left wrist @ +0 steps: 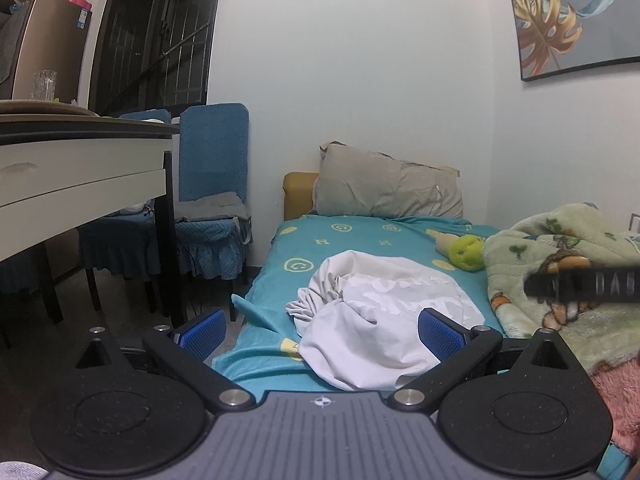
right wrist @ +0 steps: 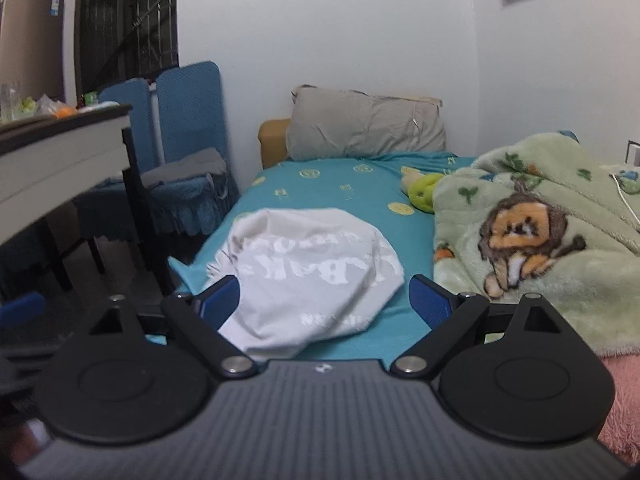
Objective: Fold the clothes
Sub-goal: 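Approach the crumpled white T-shirt on the bed with both tools open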
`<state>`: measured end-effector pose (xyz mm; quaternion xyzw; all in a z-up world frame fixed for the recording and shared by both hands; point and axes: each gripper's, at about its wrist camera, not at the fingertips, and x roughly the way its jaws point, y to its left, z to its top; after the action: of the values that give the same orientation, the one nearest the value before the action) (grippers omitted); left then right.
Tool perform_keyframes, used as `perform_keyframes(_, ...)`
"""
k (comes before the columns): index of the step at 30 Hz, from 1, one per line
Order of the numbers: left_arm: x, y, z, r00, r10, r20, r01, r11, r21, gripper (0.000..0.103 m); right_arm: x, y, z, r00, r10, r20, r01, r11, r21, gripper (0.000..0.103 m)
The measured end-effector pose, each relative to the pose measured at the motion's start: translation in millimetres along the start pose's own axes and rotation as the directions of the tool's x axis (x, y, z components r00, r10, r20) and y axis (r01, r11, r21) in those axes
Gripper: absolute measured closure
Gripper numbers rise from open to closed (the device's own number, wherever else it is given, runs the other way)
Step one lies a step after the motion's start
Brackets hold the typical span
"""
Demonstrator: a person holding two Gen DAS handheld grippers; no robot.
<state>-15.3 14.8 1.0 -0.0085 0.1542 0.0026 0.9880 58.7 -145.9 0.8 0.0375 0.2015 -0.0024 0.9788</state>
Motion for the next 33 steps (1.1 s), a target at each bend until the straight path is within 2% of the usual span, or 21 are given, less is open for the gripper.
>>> perform_keyframes(5, 2.4, -3.9, -4.4, 1.000, -0.003, 0.000, 0.003, 1.000, 0.013, 0.000, 3.3, -14.5, -18.5, 1.000, -0.001, -0.002, 0.001, 1.000, 0.011, 0.010)
perform_keyframes(13, 7.0, -17.7, -8.3, 1.000, -0.019, -0.003, 0.019, 0.997, 0.076, 0.000, 2.2, -20.3, -18.9, 1.000, 0.015, -0.008, -0.015, 0.999, 0.038, 0.010)
perform_keyframes(17, 5.0, -18.1, -10.0, 0.999, -0.046, 0.009, 0.046, 0.996, 0.075, 0.000, 1.5, -23.4, -19.0, 1.000, 0.020, -0.011, -0.019, 0.998, 0.052, 0.010)
perform_keyframes(25, 5.1, -19.9, -11.5, 0.998, -0.058, 0.003, 0.058, 0.995, 0.085, 0.000, -0.8, -29.4, -18.9, 1.000, 0.013, -0.015, -0.012, 0.997, 0.076, 0.010)
perform_keyframes(30, 7.4, -20.9, -12.6, 0.997, -0.072, -0.019, 0.073, 0.993, 0.097, 0.000, -1.5, -30.3, -18.5, 1.000, 0.011, -0.014, -0.010, 0.997, 0.082, 0.010)
perform_keyframes(33, 14.7, -23.7, -15.1, 0.995, -0.079, -0.066, 0.086, 0.990, 0.114, 0.000, -0.3, -32.2, -18.9, 1.000, 0.004, -0.024, -0.002, 0.996, 0.091, 0.010)
